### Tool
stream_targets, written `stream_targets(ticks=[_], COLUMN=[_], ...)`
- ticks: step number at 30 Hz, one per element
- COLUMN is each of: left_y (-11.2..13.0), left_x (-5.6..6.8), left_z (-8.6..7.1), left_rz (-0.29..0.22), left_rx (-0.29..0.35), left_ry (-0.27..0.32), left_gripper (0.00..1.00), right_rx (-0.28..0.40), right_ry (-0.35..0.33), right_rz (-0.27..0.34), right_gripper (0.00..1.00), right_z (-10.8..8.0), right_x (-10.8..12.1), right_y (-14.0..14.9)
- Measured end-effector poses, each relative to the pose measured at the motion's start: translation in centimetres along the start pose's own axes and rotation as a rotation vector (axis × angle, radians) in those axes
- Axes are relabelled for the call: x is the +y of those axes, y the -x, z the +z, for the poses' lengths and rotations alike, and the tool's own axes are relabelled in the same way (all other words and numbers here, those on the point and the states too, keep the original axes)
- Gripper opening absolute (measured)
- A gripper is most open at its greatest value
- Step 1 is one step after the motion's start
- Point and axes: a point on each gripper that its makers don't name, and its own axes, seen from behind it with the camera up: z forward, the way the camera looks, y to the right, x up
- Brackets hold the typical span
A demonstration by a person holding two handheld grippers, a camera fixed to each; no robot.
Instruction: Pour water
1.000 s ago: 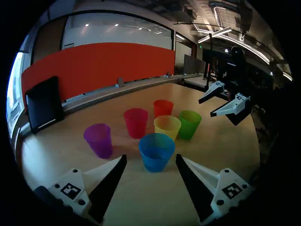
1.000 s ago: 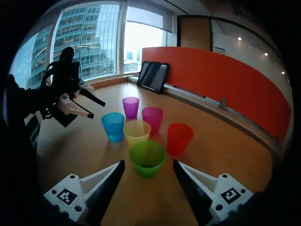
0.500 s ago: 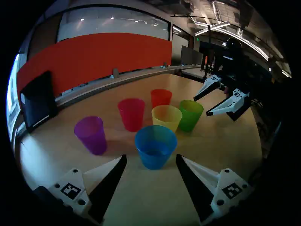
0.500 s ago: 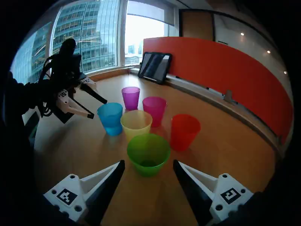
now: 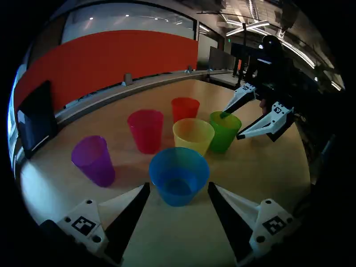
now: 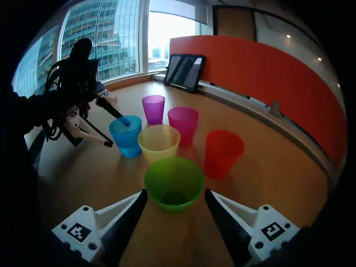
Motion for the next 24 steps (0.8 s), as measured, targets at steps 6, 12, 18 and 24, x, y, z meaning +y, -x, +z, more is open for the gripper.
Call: stream_targets(ticks=[6,12,18,24], left_y=[-0.2,-0.2,-0.5,-0.9], left_x=[-0.1,0.0,-0.1,-0.2], left_z=[0.8,1.4,1.7,1.8], left_rz=[0.004,0.011,0.011,0.003], left_rx=[-0.005,-0.015,-0.009,-0.001], left_ry=[0.006,0.012,0.007,0.0], left_gripper=[0.97,0.97,0.97,0.9], right_rx=[-0.003,-0.004,-0.004,-0.004], right_ry=[-0.011,-0.017,-0.02,-0.022], right_rz=[-0.001,-0.003,-0.005,-0.007], right_gripper=[0.99,0.99,0.99,0.99], right_z=[0.8,1.4,1.5,1.5], right_x=[0.0,-0.1,-0.1,-0.1], right_y=[-0.4,-0.8,-0.9,-0.9])
